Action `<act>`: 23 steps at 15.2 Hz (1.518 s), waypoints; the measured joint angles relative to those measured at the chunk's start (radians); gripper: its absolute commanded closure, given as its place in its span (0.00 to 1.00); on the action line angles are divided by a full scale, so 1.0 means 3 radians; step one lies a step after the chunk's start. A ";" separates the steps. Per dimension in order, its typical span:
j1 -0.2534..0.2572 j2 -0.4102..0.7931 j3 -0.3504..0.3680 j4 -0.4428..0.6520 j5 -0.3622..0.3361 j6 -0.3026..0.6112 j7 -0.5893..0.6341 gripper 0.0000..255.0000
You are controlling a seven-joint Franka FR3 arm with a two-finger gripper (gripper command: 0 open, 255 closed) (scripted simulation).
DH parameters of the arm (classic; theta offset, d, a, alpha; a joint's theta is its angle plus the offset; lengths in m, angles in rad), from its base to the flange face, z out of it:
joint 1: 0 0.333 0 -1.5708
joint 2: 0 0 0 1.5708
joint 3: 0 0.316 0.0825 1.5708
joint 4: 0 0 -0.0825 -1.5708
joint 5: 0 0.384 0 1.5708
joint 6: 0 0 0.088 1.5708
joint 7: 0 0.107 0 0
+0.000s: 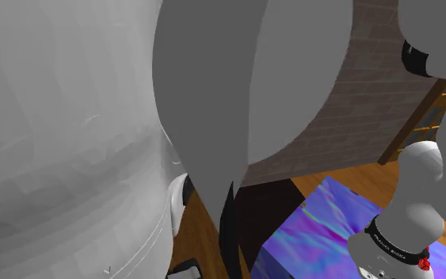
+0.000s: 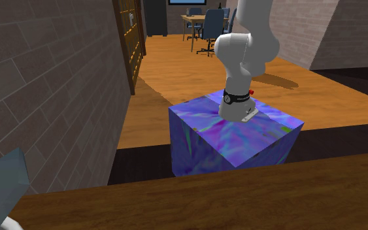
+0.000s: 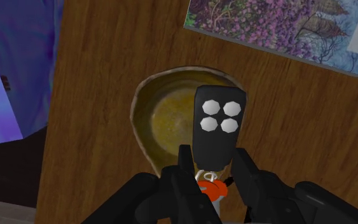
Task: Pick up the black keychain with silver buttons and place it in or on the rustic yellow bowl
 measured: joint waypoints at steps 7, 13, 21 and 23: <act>-0.0006 0.0056 -0.0021 -0.0249 -0.0041 0.0294 0.0017 1.00; -0.0010 0.0064 -0.0025 -0.0309 -0.0048 0.0363 0.0020 1.00; -0.0010 0.0065 -0.0025 -0.0310 -0.0048 0.0364 0.0020 0.00; -0.0005 0.0043 -0.0016 -0.0193 -0.0030 0.0233 0.0013 0.00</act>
